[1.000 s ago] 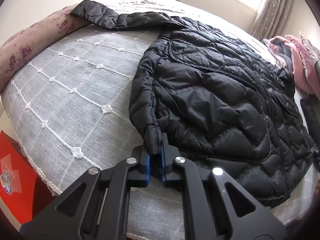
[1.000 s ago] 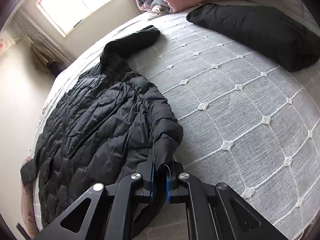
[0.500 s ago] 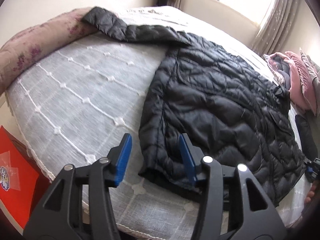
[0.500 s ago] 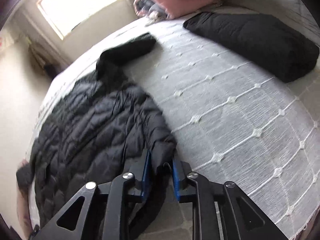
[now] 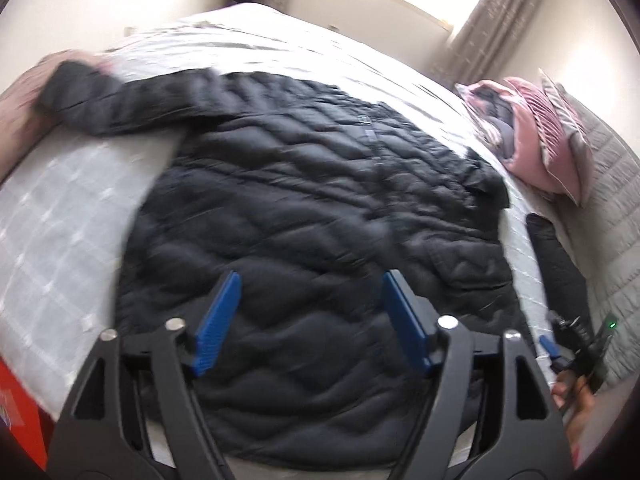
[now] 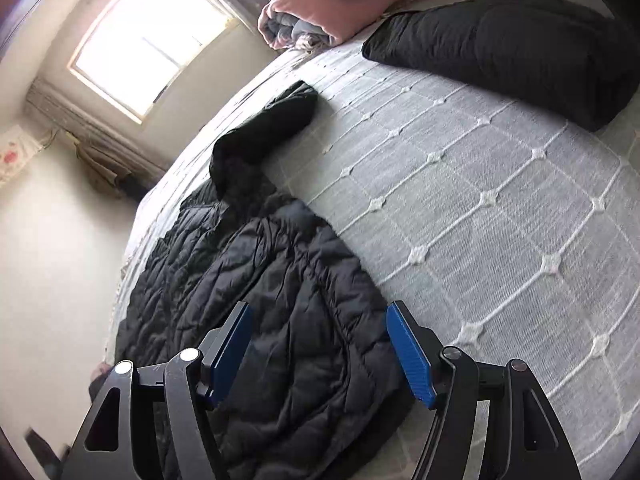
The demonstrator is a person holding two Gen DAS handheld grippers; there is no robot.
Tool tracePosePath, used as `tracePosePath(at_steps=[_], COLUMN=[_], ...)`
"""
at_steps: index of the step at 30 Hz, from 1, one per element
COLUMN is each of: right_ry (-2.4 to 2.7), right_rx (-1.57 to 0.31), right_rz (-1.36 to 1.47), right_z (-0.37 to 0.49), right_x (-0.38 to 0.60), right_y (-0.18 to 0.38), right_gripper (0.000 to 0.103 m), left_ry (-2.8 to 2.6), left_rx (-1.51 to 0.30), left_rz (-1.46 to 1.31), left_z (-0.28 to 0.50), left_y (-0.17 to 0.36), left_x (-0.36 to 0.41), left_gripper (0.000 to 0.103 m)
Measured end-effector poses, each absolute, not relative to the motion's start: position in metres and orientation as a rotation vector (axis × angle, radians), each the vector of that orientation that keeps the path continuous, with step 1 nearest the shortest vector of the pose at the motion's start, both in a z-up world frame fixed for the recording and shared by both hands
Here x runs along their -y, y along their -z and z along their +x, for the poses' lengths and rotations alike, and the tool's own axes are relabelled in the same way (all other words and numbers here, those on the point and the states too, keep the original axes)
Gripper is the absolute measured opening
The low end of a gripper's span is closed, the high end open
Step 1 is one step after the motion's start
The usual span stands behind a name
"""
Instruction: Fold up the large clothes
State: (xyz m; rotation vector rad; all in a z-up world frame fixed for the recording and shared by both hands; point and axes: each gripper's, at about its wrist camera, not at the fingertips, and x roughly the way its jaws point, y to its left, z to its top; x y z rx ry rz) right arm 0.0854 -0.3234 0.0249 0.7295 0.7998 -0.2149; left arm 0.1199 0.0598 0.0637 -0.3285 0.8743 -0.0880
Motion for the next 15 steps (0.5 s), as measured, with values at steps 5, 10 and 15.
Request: tracePosePath(at_steps=[5, 10, 15], right_ry=[0.252, 0.294, 0.304], right_rx=[-0.845, -0.887, -0.902], right_rz=[0.660, 0.472, 0.281], right_z=[0.099, 0.119, 0.168], right_x=[0.321, 0.307, 0.288], right_y=[-0.021, -0.025, -0.037], right_gripper=[0.070, 0.070, 0.070], left_ry=[0.114, 0.072, 0.043], left_rx=[-0.901, -0.997, -0.986], left_rz=[-0.289, -0.364, -0.343], left_z=[0.172, 0.192, 0.196], left_y=[-0.036, 0.009, 0.012], left_x=[-0.025, -0.038, -0.049], left_gripper=[0.083, 0.083, 0.083])
